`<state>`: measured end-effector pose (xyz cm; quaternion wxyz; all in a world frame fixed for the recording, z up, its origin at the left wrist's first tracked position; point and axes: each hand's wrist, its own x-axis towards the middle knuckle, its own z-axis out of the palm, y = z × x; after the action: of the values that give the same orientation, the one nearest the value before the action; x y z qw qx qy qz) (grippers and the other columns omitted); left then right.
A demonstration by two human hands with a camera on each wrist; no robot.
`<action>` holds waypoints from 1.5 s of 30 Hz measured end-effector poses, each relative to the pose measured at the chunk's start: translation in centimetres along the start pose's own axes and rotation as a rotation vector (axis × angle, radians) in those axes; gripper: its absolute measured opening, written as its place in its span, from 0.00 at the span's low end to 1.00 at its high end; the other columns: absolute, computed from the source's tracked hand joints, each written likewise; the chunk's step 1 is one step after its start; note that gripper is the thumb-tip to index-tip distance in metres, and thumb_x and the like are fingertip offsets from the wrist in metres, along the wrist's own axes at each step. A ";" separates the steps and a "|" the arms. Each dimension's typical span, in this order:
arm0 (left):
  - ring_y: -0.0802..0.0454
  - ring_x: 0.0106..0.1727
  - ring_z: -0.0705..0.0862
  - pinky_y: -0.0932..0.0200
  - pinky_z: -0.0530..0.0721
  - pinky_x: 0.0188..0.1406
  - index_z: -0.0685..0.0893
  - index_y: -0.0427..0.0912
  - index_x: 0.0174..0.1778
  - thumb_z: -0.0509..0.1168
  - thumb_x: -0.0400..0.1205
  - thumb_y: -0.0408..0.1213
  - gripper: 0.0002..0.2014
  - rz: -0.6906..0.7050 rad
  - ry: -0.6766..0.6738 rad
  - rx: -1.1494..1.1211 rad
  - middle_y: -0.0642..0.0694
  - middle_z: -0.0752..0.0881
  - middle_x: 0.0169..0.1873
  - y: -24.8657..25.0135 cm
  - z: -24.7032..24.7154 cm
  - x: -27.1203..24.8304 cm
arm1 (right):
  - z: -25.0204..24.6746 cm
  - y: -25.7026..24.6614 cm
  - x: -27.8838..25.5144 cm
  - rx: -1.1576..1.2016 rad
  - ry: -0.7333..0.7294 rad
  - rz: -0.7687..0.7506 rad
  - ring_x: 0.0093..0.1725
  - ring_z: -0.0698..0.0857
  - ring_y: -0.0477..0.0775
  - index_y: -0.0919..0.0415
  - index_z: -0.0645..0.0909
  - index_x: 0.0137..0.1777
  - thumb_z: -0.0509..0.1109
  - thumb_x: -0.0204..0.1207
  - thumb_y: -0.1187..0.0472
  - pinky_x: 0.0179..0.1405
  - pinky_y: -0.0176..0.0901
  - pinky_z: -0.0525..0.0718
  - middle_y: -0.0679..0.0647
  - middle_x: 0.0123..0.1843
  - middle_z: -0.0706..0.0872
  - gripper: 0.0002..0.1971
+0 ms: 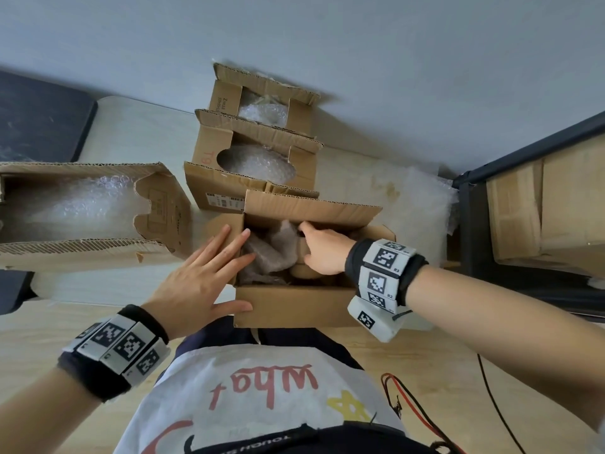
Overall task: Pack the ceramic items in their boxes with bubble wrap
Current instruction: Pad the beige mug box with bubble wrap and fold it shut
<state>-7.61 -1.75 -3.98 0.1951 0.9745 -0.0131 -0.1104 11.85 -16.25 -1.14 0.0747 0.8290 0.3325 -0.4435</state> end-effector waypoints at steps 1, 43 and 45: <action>0.36 0.81 0.56 0.40 0.60 0.74 0.75 0.39 0.74 0.47 0.77 0.68 0.41 -0.004 0.004 0.001 0.40 0.59 0.80 0.0 -0.1 0.1 | 0.4 0.2 0.0 0.023 -0.024 0.046 0.66 0.77 0.68 0.59 0.51 0.81 0.63 0.80 0.59 0.58 0.54 0.76 0.67 0.71 0.74 0.33; 0.45 0.52 0.89 0.34 0.70 0.70 0.92 0.59 0.41 0.52 0.75 0.64 0.24 0.190 -0.352 0.488 0.58 0.91 0.40 1.8 -3.5 3.7 | 7.3 19.8 1.4 0.359 0.520 0.464 0.71 0.73 0.62 0.56 0.60 0.80 0.70 0.78 0.57 0.65 0.55 0.76 0.59 0.76 0.68 0.33; 0.45 0.52 0.89 0.34 0.69 0.69 0.92 0.58 0.41 0.50 0.75 0.63 0.25 0.170 -0.351 0.447 0.58 0.91 0.41 1.9 -3.6 3.8 | 8.0 19.9 1.9 0.291 0.547 0.475 0.66 0.76 0.61 0.55 0.62 0.78 0.69 0.78 0.56 0.60 0.53 0.78 0.60 0.70 0.71 0.30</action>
<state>-3.05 -2.38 -0.82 -0.0212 0.9546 -0.1524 -0.2549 19.35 -34.00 -10.80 -0.0348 0.9724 0.0727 -0.2188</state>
